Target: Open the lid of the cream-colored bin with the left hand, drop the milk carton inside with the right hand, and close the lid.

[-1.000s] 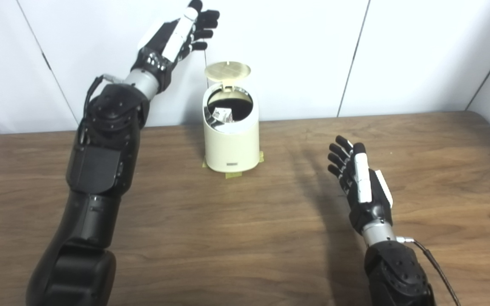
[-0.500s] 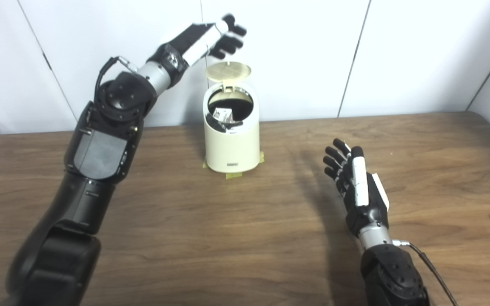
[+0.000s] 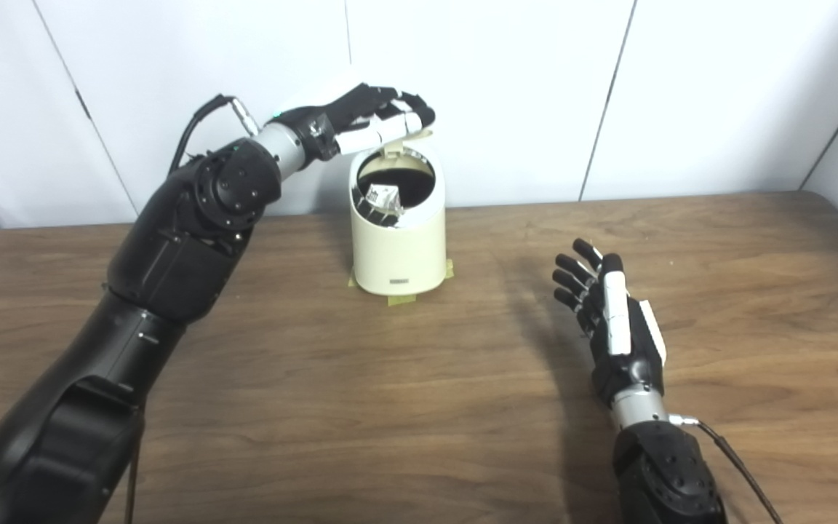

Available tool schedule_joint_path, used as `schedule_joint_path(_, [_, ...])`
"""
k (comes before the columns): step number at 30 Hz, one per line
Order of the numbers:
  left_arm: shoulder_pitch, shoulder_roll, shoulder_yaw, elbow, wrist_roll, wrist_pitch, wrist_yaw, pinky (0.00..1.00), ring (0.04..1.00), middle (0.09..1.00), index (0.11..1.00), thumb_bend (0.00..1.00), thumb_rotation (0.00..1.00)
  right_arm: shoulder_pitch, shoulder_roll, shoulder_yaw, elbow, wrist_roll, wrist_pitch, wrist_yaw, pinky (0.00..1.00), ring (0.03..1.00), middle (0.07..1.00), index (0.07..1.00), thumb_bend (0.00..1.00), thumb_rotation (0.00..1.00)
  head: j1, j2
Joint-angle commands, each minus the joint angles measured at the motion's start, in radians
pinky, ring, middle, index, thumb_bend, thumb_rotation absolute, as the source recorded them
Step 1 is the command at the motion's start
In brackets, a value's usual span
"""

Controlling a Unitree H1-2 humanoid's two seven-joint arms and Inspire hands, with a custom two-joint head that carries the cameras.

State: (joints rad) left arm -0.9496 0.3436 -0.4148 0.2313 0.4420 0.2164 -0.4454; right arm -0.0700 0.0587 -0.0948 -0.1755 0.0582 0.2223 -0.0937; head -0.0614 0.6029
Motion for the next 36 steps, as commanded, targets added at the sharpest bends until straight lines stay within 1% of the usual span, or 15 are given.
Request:
schedule_joint_path(1, [-0.065, 0.017, 0.007, -0.029, 0.024, -0.029, 0.001, 0.8, 0.823, 0.788, 0.844, 0.58, 1.0, -0.023, 0.005, 0.004, -0.018, -0.006, -0.055, -0.004, 0.83, 0.832, 0.826, 0.876, 0.55, 0.99, -0.001, 0.002])
schedule_joint_path(5, [-0.054, 0.018, 0.012, -0.048, 0.033, -0.027, -0.022, 0.78, 0.808, 0.786, 0.844, 0.58, 1.0, -0.021, 0.005, 0.008, -0.018, -0.019, -0.053, -0.011, 0.82, 0.833, 0.826, 0.882, 0.56, 0.99, -0.004, 0.009])
schedule_joint_path(10, [-0.037, 0.022, 0.013, -0.078, 0.061, -0.017, -0.037, 0.76, 0.79, 0.776, 0.849, 0.62, 1.0, -0.021, 0.01, 0.014, -0.022, -0.019, -0.044, -0.013, 0.81, 0.829, 0.827, 0.883, 0.55, 1.0, -0.01, 0.013])
schedule_joint_path(12, [-0.03, 0.027, 0.002, -0.095, 0.09, -0.014, -0.04, 0.73, 0.778, 0.769, 0.851, 0.61, 1.0, -0.019, 0.013, 0.02, -0.025, -0.026, -0.042, -0.018, 0.81, 0.826, 0.823, 0.881, 0.56, 1.0, -0.013, 0.014])
schedule_joint_path(14, [-0.026, 0.033, -0.008, -0.105, 0.118, -0.024, -0.041, 0.71, 0.762, 0.764, 0.852, 0.59, 1.0, -0.018, 0.016, 0.023, -0.026, -0.031, -0.041, -0.023, 0.81, 0.824, 0.82, 0.879, 0.56, 1.0, -0.014, 0.017])
schedule_joint_path(17, [-0.02, 0.046, -0.031, -0.109, 0.157, -0.056, -0.044, 0.65, 0.719, 0.763, 0.845, 0.56, 1.0, -0.015, 0.021, 0.024, -0.023, -0.034, -0.042, -0.028, 0.81, 0.824, 0.818, 0.878, 0.56, 1.0, -0.014, 0.019])
schedule_joint_path(18, [-0.018, 0.051, -0.04, -0.108, 0.173, -0.07, -0.041, 0.61, 0.689, 0.749, 0.836, 0.56, 1.0, -0.014, 0.023, 0.025, -0.023, -0.034, -0.041, -0.029, 0.8, 0.82, 0.815, 0.876, 0.57, 1.0, -0.017, 0.02])
schedule_joint_path(21, [-0.012, 0.061, -0.053, -0.107, 0.21, -0.097, -0.045, 0.51, 0.62, 0.711, 0.824, 0.58, 1.0, -0.012, 0.031, 0.029, -0.028, -0.038, -0.041, -0.032, 0.79, 0.81, 0.809, 0.873, 0.58, 0.99, -0.021, 0.024])
schedule_joint_path(22, [-0.008, 0.063, -0.057, -0.109, 0.223, -0.101, -0.05, 0.5, 0.618, 0.707, 0.824, 0.59, 1.0, -0.012, 0.032, 0.03, -0.029, -0.041, -0.042, -0.033, 0.78, 0.805, 0.806, 0.871, 0.58, 0.99, -0.021, 0.024])
schedule_joint_path(23, [-0.005, 0.066, -0.063, -0.114, 0.239, -0.104, -0.056, 0.52, 0.645, 0.721, 0.824, 0.6, 1.0, -0.011, 0.032, 0.032, -0.028, -0.044, -0.043, -0.034, 0.77, 0.801, 0.802, 0.869, 0.58, 0.99, -0.021, 0.025])
schedule_joint_path(24, [-0.002, 0.067, -0.066, -0.118, 0.25, -0.106, -0.061, 0.58, 0.703, 0.756, 0.83, 0.61, 1.0, -0.01, 0.033, 0.033, -0.028, -0.047, -0.044, -0.035, 0.76, 0.798, 0.799, 0.869, 0.58, 0.99, -0.021, 0.027])
schedule_joint_path(25, [0.001, 0.068, -0.069, -0.12, 0.262, -0.108, -0.063, 0.61, 0.723, 0.768, 0.833, 0.61, 1.0, -0.01, 0.033, 0.034, -0.027, -0.048, -0.045, -0.035, 0.76, 0.797, 0.798, 0.869, 0.58, 0.99, -0.022, 0.027])
schedule_joint_path(28, [0.012, 0.071, -0.077, -0.117, 0.299, -0.14, -0.053, 0.64, 0.738, 0.768, 0.824, 0.62, 1.0, -0.009, 0.035, 0.034, -0.029, -0.049, -0.043, -0.035, 0.76, 0.794, 0.796, 0.873, 0.59, 1.0, -0.026, 0.03])
schedule_joint_path(32, [0.028, 0.071, -0.077, -0.1, 0.319, -0.177, -0.06, 0.74, 0.789, 0.796, 0.843, 0.62, 1.0, -0.008, 0.037, 0.037, -0.034, -0.055, -0.041, -0.036, 0.75, 0.788, 0.792, 0.874, 0.59, 1.0, -0.031, 0.033])
schedule_joint_path(36, [0.047, 0.071, -0.074, -0.095, 0.334, -0.197, -0.059, 0.74, 0.798, 0.797, 0.845, 0.64, 1.0, -0.009, 0.035, 0.042, -0.03, -0.062, -0.049, -0.037, 0.76, 0.788, 0.788, 0.874, 0.58, 1.0, -0.036, 0.035])
